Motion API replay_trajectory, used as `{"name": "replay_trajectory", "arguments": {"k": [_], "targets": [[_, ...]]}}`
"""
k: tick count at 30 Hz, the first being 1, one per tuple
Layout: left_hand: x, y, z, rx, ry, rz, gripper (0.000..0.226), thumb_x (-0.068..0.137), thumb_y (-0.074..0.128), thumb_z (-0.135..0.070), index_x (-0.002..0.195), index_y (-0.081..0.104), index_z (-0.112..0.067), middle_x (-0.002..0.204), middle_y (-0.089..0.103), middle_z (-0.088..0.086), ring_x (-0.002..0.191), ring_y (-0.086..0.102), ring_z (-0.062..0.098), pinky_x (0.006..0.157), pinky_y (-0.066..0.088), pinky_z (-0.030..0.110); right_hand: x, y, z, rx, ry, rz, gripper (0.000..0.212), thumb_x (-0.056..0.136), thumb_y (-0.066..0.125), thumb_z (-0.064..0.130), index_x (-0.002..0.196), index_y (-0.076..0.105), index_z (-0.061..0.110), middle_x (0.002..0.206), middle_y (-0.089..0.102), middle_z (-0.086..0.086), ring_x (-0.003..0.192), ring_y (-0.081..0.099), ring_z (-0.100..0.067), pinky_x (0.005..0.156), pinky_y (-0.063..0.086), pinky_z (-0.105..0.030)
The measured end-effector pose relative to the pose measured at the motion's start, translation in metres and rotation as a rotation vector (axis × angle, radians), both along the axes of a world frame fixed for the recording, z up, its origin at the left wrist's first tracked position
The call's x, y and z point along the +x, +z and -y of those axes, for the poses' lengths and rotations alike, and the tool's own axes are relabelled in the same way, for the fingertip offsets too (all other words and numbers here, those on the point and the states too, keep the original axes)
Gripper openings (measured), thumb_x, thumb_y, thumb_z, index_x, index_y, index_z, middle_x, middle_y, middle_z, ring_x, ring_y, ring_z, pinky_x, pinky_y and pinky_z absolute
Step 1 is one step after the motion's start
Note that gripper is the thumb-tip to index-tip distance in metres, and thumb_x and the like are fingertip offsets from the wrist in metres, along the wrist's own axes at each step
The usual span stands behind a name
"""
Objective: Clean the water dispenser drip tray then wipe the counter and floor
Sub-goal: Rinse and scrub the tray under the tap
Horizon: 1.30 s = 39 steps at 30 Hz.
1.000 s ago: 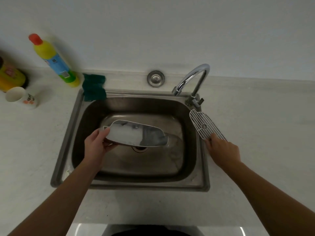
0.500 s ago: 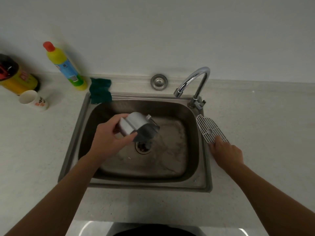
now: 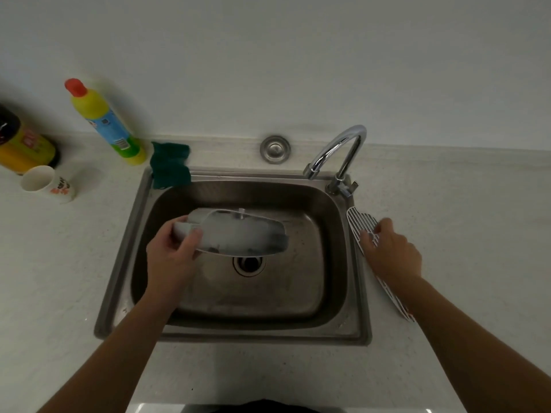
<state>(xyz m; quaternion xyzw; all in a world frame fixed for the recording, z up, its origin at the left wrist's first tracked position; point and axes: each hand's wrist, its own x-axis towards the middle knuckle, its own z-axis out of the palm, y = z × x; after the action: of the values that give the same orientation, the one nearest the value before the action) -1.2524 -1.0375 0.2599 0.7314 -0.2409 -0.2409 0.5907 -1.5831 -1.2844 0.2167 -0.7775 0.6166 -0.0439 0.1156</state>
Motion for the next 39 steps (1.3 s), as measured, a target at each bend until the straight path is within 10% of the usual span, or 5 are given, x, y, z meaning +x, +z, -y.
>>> {"name": "replay_trajectory", "arguments": {"k": [8, 15, 26, 32, 39], "targets": [[0.000, -0.031, -0.002, -0.089, 0.399, -0.822, 0.035, 0.098, 0.059, -0.040, 0.125, 0.063, -0.018, 0.130, 0.064, 0.019, 0.118, 0.067, 0.034, 0.073, 0.064, 0.039, 0.090, 0.026, 0.086, 0.126, 0.037, -0.044, 0.041, 0.100, 0.049, 0.054, 0.113, 0.058, 0.015, 0.093, 0.059, -0.011, 0.084, 0.057, -0.033, 0.074, 0.041, -0.039], [0.004, -0.039, 0.006, -0.081, 0.425, -0.934, 0.041, 0.100, 0.056, -0.042, 0.131, 0.059, -0.016, 0.133, 0.064, 0.021, 0.119, 0.067, 0.035, 0.074, 0.064, 0.040, 0.100, 0.018, 0.099, -0.003, 0.135, -0.252, 0.012, 0.097, 0.059, 0.014, 0.103, 0.067, 0.009, 0.076, 0.059, -0.009, 0.077, 0.065, -0.037, 0.065, 0.045, -0.037], [0.008, -0.041, 0.026, -0.062, 0.368, -0.937, 0.037, 0.102, 0.054, -0.039, 0.127, 0.060, -0.013, 0.131, 0.064, 0.022, 0.114, 0.069, 0.035, 0.071, 0.064, 0.040, 0.108, 0.013, 0.068, -0.030, 0.229, -0.293, 0.016, 0.101, 0.055, 0.016, 0.108, 0.068, 0.009, 0.091, 0.070, -0.017, 0.085, 0.069, -0.038, 0.065, 0.038, -0.033], [0.011, -0.043, 0.030, -0.039, 0.347, -0.921, 0.036, 0.101, 0.055, -0.040, 0.128, 0.060, -0.016, 0.130, 0.064, 0.020, 0.114, 0.070, 0.035, 0.074, 0.064, 0.042, 0.098, 0.025, 0.050, 0.078, -0.020, 0.181, 0.021, 0.103, 0.052, 0.039, 0.103, 0.060, 0.020, 0.074, 0.056, 0.004, 0.063, 0.053, -0.008, 0.055, 0.033, -0.022], [0.005, -0.049, 0.052, -0.036, 0.235, -0.969, 0.039, 0.103, 0.048, -0.046, 0.125, 0.062, -0.017, 0.117, 0.075, 0.021, 0.097, 0.078, 0.030, 0.073, 0.063, 0.039, 0.094, 0.038, -0.024, 0.743, -0.356, 0.816, 0.029, 0.104, 0.039, 0.058, 0.099, 0.057, 0.036, 0.101, 0.069, -0.004, 0.088, 0.074, -0.025, 0.069, 0.065, -0.043]]}}
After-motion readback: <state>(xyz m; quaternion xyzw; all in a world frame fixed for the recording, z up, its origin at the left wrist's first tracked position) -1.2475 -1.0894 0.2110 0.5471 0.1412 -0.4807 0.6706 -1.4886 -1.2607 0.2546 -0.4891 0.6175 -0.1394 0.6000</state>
